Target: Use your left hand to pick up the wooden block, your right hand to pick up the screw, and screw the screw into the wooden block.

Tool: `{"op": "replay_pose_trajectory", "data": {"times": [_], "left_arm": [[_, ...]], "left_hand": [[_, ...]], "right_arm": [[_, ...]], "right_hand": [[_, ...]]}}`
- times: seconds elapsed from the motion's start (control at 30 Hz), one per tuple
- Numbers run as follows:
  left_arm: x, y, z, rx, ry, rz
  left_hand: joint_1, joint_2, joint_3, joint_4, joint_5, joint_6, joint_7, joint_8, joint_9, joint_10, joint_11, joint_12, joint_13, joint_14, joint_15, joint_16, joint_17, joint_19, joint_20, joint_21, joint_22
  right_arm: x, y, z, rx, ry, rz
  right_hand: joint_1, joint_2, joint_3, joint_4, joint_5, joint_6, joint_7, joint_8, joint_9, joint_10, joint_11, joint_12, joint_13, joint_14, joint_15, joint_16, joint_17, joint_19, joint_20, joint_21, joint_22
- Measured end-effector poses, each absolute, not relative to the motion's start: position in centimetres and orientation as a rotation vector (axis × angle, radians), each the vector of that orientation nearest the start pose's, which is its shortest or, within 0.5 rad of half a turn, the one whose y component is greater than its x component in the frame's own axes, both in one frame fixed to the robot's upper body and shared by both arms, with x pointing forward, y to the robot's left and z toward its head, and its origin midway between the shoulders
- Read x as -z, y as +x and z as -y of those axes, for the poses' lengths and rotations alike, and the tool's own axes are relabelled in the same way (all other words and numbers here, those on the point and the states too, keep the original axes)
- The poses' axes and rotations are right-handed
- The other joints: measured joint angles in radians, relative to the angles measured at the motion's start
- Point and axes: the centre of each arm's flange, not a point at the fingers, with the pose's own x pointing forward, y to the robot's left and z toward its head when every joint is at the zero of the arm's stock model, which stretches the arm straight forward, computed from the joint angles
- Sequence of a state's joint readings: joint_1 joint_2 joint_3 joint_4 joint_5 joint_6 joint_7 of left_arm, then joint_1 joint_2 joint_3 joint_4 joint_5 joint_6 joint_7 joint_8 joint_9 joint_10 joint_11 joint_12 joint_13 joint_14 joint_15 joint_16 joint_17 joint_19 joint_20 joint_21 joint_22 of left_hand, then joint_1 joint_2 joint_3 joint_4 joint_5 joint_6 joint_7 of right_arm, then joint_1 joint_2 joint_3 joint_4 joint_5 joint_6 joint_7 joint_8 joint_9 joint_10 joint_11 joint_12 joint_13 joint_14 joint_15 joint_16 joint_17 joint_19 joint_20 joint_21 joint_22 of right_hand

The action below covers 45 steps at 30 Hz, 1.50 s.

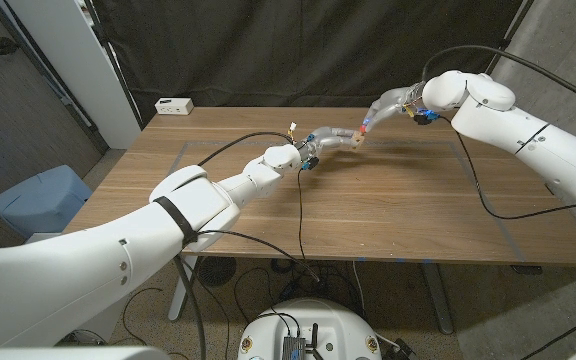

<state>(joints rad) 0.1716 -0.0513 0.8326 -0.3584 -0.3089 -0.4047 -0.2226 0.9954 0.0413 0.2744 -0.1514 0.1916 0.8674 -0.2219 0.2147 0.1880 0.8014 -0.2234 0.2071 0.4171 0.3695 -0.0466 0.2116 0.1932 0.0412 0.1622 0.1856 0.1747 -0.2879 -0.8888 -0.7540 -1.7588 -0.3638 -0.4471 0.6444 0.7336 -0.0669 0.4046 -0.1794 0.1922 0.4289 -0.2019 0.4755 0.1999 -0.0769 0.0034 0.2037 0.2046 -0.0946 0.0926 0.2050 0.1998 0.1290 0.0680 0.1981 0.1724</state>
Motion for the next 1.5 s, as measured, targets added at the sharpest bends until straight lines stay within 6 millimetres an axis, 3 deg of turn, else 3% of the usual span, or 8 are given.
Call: {"op": "replay_pose_trajectory", "data": {"times": [0.5, 0.87, 1.5], "left_arm": [[-4.1, 72.1, -1.5, 0.589, 0.485, 0.489], [-4.2, 72.2, -1.6, 0.584, 0.486, 0.479], [-4.3, 72.5, -1.8, 0.573, 0.489, 0.461]], "left_hand": [[-0.003, 0.002, -0.001, -0.001, 0.0, 0.0, 0.0, 0.001, 0.001, 0.01, 0.001, 0.005, 0.0, 0.006, 0.006, 0.0, 0.0, 0.0, 0.0, 0.0, 0.0], [-0.002, 0.002, -0.001, -0.002, 0.0, 0.0, 0.0, 0.0, 0.001, 0.015, 0.006, 0.005, 0.002, 0.006, 0.005, 0.0, 0.0, 0.0, 0.0, 0.0, 0.0], [-0.002, 0.002, -0.004, -0.004, 0.0, 0.004, -0.004, 0.004, 0.0, 0.018, 0.003, 0.005, 0.003, 0.005, 0.005, 0.0, 0.0, 0.0, 0.0, 0.0, 0.0]], "right_arm": [[-16.3, 60.5, 24.8, -0.18, -1.509, 0.207], [-16.1, 60.7, 24.5, -0.164, -1.505, 0.218], [-15.9, 61.1, 24.1, -0.141, -1.497, 0.234]], "right_hand": [[0.013, -0.005, 0.007, 0.001, 0.0, 0.017, 0.009, 0.0, 0.003, 0.009, -0.002, 0.004, 0.0, 0.005, -0.005, 0.0, 0.0, 0.013, -0.005, 0.003, 0.0], [0.028, -0.009, 0.015, 0.009, -0.004, 0.074, 0.007, 0.024, 0.004, 0.034, -0.005, 0.012, 0.003, 0.025, -0.01, 0.01, 0.0, 0.029, -0.007, 0.003, 0.001], [0.042, -0.013, 0.024, 0.007, -0.007, 0.125, 0.018, 0.044, 0.007, 0.063, -0.016, 0.013, 0.002, 0.051, -0.022, 0.017, 0.003, 0.05, -0.014, 0.01, 0.002]]}}
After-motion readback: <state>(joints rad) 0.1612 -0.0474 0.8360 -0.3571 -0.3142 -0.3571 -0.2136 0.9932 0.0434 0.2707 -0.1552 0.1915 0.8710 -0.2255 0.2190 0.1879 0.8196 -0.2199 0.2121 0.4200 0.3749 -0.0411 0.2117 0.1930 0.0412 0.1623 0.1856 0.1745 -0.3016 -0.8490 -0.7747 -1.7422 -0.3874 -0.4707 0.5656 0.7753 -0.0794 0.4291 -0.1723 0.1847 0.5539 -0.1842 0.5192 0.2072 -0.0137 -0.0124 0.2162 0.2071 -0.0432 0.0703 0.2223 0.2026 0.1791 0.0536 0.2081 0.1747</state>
